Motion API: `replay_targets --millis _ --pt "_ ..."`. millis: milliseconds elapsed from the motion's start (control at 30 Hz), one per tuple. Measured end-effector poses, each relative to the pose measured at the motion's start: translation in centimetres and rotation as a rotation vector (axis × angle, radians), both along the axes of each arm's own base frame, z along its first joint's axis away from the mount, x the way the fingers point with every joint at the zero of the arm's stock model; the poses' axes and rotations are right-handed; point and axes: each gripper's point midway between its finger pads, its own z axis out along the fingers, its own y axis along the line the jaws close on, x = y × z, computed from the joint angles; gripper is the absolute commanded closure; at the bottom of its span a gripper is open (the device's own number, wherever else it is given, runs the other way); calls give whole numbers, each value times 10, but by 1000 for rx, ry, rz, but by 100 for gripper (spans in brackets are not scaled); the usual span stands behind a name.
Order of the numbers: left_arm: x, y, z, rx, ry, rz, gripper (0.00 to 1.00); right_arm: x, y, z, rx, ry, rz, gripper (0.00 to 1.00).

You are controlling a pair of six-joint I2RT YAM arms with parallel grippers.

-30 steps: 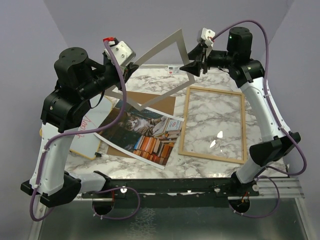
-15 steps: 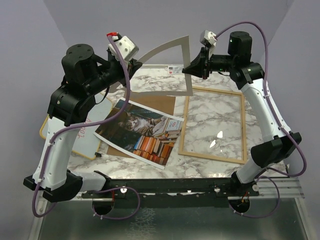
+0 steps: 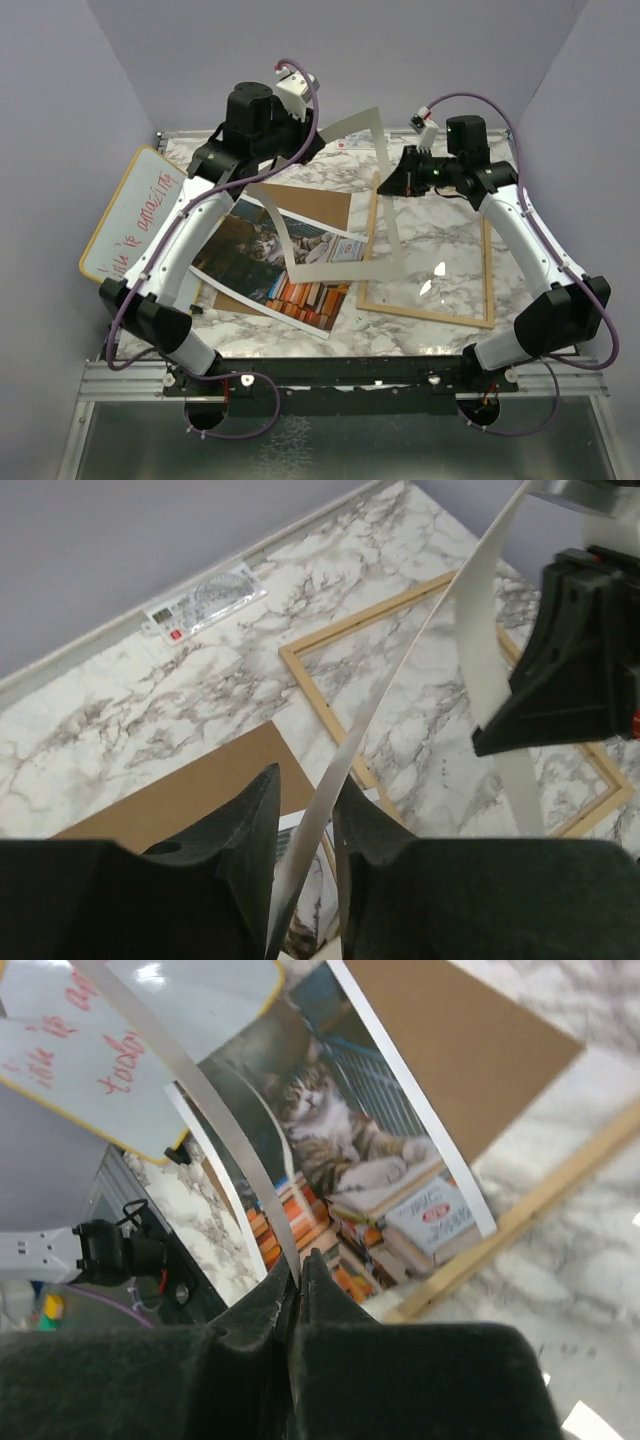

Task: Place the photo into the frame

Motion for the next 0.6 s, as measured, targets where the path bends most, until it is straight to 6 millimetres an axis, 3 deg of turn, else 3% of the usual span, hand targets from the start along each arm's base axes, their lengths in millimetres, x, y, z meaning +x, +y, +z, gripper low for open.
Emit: replay_targets --millis 233,367,467,600 --pt "59 -22 -66 6 166 104 34 -10 -47 -51 -129 241 -329 99" --pt "78 -25 -91 17 213 158 18 -11 -87 -85 -257 321 -519 100" --pt "87 -20 -103 34 227 211 12 -16 -126 -115 -387 379 -667 99" --pt "94 -13 -107 36 221 272 9 -21 -181 -139 -529 425 -858 99"
